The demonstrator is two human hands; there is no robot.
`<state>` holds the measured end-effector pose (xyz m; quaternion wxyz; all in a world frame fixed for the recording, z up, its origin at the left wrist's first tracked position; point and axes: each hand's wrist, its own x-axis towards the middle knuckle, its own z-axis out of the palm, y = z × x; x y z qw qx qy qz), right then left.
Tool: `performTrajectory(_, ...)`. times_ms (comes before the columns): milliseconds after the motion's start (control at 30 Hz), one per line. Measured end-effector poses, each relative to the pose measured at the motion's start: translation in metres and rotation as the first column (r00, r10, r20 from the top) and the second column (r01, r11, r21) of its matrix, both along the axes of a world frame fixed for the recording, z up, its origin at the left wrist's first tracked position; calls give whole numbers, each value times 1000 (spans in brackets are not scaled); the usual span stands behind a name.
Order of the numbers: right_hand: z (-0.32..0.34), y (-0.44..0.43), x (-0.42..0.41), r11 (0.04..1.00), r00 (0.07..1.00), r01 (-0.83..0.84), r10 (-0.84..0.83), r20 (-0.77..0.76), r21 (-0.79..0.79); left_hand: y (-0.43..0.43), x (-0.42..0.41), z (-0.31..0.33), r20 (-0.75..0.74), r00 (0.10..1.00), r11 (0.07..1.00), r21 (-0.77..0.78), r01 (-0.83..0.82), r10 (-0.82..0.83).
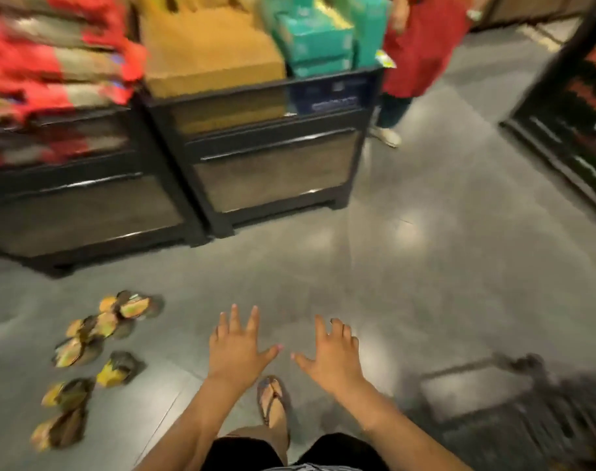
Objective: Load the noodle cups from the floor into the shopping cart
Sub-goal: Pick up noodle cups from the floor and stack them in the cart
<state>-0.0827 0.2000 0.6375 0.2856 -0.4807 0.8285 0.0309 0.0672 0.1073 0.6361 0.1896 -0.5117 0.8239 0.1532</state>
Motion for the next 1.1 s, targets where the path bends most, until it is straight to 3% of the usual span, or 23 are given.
performTrajectory(200,-6,-95,83,934,935,-354,353,32,48,-44,110,-4,-9,938,938,9,-346,346)
performTrajectory(467,-16,-175,143,740,746,-664,666,29,109,-46,189,-18,26,702,700,63,-711,711)
performTrajectory(867,-41,-383,200,446,461,-877,886,49,182,-155,226,-59,84,306,297,108,-949,948)
performTrajectory(1100,-64,-518,227,349,360,-904,933,1,246,-243,246,-91,71,156,147,122,-982,985)
